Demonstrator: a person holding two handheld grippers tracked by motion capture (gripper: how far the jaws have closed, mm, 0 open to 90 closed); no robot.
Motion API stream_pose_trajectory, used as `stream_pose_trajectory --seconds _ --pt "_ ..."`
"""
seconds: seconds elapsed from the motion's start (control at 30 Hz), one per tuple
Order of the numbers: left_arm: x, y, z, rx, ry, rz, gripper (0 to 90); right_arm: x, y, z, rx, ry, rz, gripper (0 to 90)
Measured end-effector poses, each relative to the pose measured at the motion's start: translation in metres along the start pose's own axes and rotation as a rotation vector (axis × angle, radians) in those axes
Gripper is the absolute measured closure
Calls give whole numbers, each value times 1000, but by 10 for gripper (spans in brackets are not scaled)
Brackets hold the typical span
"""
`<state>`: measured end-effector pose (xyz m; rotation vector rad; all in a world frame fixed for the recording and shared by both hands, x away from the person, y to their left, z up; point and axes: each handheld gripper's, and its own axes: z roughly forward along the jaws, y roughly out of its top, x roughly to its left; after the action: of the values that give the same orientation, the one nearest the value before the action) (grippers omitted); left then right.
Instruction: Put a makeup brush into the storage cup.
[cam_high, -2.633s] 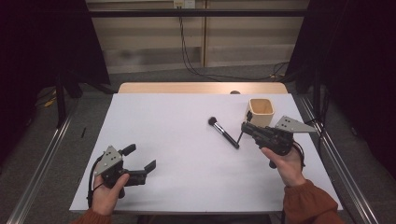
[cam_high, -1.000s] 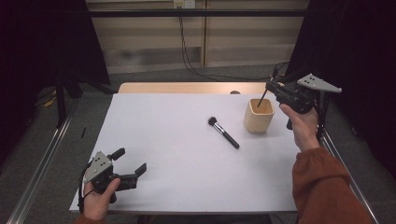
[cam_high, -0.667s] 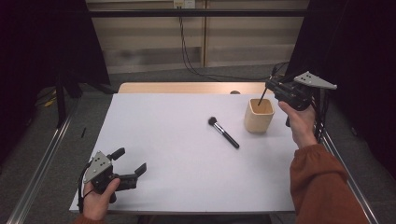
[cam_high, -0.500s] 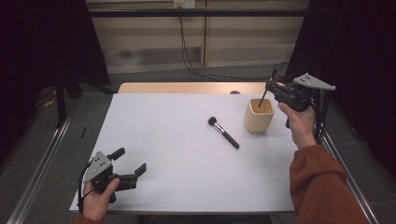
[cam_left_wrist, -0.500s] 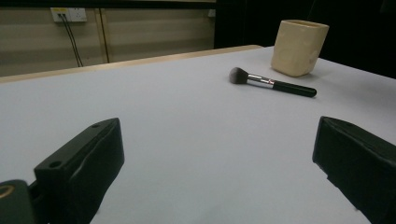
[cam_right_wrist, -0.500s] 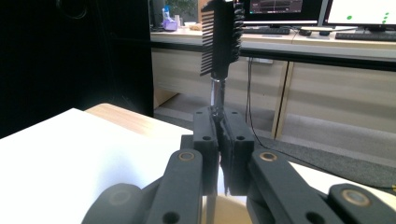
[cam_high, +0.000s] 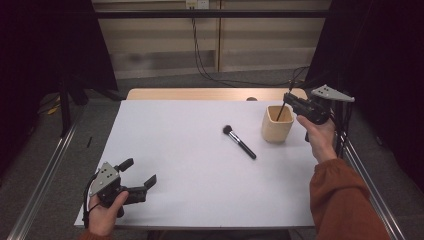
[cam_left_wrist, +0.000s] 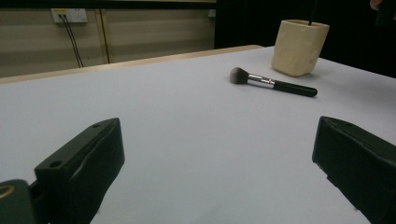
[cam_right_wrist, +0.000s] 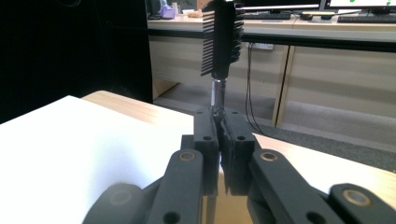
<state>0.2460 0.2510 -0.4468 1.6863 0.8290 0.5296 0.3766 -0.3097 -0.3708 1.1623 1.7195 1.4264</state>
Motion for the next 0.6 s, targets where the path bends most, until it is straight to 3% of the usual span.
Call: stream_pose_trajectory --seconds 0.6 --pt "0 -1 1 8 -12 3 30 1 -22 10 46 18 27 859"
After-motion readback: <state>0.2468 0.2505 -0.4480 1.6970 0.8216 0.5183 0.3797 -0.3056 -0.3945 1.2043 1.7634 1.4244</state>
